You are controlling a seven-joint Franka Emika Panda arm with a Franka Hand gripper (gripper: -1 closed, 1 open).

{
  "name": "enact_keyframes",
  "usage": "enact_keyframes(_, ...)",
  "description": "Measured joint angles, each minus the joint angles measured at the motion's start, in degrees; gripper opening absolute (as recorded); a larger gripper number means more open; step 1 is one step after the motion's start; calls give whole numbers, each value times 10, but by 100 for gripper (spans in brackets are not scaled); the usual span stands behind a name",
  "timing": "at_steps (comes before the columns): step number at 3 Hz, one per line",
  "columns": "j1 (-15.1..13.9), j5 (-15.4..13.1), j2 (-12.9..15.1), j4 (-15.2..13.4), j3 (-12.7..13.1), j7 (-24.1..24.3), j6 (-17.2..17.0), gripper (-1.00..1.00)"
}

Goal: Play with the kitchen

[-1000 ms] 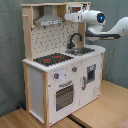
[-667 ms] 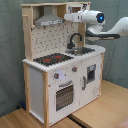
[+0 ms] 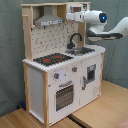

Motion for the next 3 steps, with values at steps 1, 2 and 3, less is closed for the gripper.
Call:
enact_keyframes(1,42,0,0,-28,-32,-1,13,-100)
enact_keyframes(2,82,-1,0,-56,-65,-4,32,-100)
enact_keyframes(3,118,-1,0,-85,-96,-9,59,-100)
